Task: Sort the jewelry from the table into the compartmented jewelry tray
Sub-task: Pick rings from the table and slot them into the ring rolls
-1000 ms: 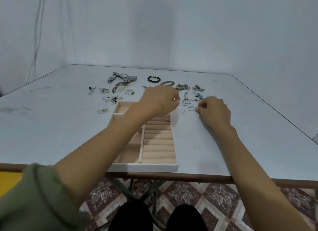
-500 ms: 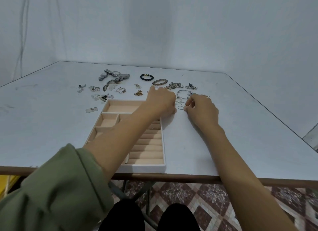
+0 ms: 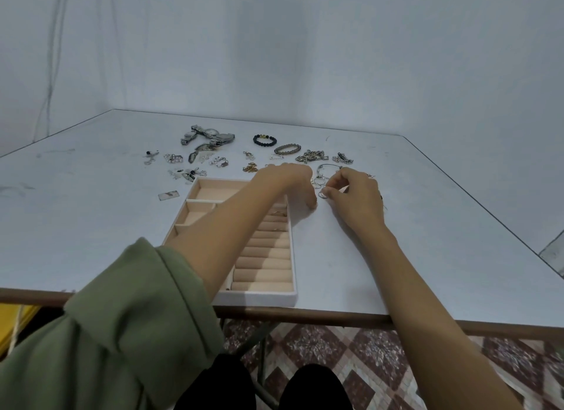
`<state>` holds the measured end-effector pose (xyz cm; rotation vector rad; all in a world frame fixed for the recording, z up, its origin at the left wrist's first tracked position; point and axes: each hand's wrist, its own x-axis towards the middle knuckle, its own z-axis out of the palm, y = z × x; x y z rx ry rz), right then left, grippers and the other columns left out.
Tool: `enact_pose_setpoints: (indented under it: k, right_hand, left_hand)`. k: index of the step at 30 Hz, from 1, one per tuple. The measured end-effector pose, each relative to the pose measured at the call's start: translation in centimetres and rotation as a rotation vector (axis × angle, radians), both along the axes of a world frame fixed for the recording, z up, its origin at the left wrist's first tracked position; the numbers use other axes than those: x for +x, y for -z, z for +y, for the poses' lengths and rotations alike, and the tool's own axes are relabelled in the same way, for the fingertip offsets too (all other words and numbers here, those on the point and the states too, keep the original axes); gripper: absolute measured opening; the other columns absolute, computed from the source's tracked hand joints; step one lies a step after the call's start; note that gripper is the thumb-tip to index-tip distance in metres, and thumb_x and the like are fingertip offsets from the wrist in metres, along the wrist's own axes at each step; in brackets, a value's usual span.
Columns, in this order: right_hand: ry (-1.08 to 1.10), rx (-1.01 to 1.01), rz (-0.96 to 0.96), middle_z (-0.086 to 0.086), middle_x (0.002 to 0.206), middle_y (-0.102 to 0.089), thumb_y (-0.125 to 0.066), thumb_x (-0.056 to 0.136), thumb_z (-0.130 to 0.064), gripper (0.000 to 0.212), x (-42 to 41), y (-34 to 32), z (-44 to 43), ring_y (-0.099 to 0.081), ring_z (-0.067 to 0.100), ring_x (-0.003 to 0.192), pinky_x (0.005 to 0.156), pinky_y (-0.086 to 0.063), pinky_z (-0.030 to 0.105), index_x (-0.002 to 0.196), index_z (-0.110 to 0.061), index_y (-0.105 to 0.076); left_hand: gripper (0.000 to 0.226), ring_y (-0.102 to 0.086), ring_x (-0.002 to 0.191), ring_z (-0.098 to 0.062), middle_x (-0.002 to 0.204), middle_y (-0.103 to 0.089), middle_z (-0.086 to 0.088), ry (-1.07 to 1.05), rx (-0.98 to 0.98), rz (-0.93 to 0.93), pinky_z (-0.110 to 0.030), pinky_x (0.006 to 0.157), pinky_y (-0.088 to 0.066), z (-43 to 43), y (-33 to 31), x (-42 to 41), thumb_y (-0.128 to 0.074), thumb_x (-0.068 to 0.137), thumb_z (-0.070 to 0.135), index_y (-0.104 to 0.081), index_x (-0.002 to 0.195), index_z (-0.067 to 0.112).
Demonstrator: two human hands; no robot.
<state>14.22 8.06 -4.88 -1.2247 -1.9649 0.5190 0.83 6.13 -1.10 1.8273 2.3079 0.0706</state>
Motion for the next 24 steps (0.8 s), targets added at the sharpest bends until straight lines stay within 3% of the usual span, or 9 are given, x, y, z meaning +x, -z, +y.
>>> enact_pose_setpoints:
  k: [3, 5, 11, 15, 19, 21, 24]
  right_hand:
    - [0.000, 0.003, 0.017, -0.010, 0.086, -0.062, -0.068, 0.083, -0.021, 0.006, 0.1, 0.0, 0.0, -0.053, 0.010, 0.077, 0.055, -0.032, 0.020, 0.080, -0.021, -0.062]
    - [-0.002, 0.005, 0.030, -0.009, 0.088, -0.064, -0.068, 0.083, -0.021, 0.007, 0.2, 0.0, 0.0, -0.052, 0.010, 0.075, 0.054, -0.032, 0.022, 0.079, -0.022, -0.062]
    - [-0.026, 0.001, 0.097, -0.012, 0.081, -0.064, -0.070, 0.081, -0.018, 0.007, 0.7, -0.2, -0.6, -0.048, 0.000, 0.068, 0.056, -0.033, 0.024, 0.076, -0.019, -0.065]
    - [-0.071, -0.019, 0.205, -0.013, 0.075, -0.064, -0.073, 0.078, -0.016, 0.007, 0.7, -0.7, -1.3, -0.047, -0.001, 0.061, 0.059, -0.036, 0.022, 0.074, -0.016, -0.067]
    - [-0.162, -0.066, 0.327, -0.003, 0.074, -0.066, -0.077, 0.076, -0.015, 0.006, 0.1, -1.4, -2.4, -0.047, 0.003, 0.053, 0.054, -0.039, 0.014, 0.076, -0.015, -0.071]
    - [-0.193, -0.088, 0.360, 0.000, 0.073, -0.066, -0.077, 0.076, -0.015, 0.006, -0.1, -1.7, -2.8, -0.050, 0.011, 0.059, 0.058, -0.041, 0.021, 0.077, -0.014, -0.071]
    - [-0.219, -0.111, 0.357, 0.004, 0.076, -0.067, -0.077, 0.076, -0.016, 0.006, -0.5, -1.8, -3.5, -0.051, 0.017, 0.064, 0.063, -0.043, 0.025, 0.077, -0.014, -0.072]
  left_hand:
    - [0.030, -0.055, 0.104, -0.023, 0.105, -0.064, 0.003, 0.053, 0.068, -0.023, -0.036, 0.094, -0.038, -0.4, 0.0, 0.2, -0.068, 0.077, 0.041, -0.061, 0.098, 0.021]
    - [0.016, -0.056, 0.100, -0.020, 0.102, -0.064, 0.004, 0.110, 0.172, -0.025, -0.033, 0.087, -0.032, -0.8, 0.3, 0.3, -0.068, 0.080, 0.033, -0.061, 0.092, 0.024]
    - [0.013, -0.053, 0.077, -0.010, 0.069, -0.054, 0.017, 0.188, 0.369, -0.177, -0.028, 0.070, -0.040, -3.6, -1.7, -1.2, -0.076, 0.074, 0.027, -0.063, 0.079, 0.029]
    - [0.012, -0.057, 0.066, -0.006, 0.069, -0.065, 0.008, 0.216, 0.515, -0.312, -0.028, 0.074, -0.048, -7.3, -3.8, -4.1, -0.079, 0.072, 0.025, -0.073, 0.082, 0.025]
    - [0.012, -0.057, 0.068, 0.002, 0.076, -0.069, 0.002, 0.152, 0.701, -0.508, -0.005, 0.062, -0.039, -11.9, -3.1, -7.3, -0.079, 0.073, 0.023, -0.074, 0.083, 0.023]
    - [0.011, -0.059, 0.071, 0.000, 0.079, -0.072, 0.004, 0.071, 0.786, -0.598, -0.006, 0.064, -0.039, -13.2, -1.7, -8.9, -0.079, 0.074, 0.023, -0.075, 0.085, 0.019]
    - [0.011, -0.062, 0.077, -0.009, 0.084, -0.074, 0.001, -0.013, 0.905, -0.744, -0.024, 0.071, -0.044, -13.9, 0.2, -10.3, -0.077, 0.076, 0.020, -0.075, 0.085, 0.014]
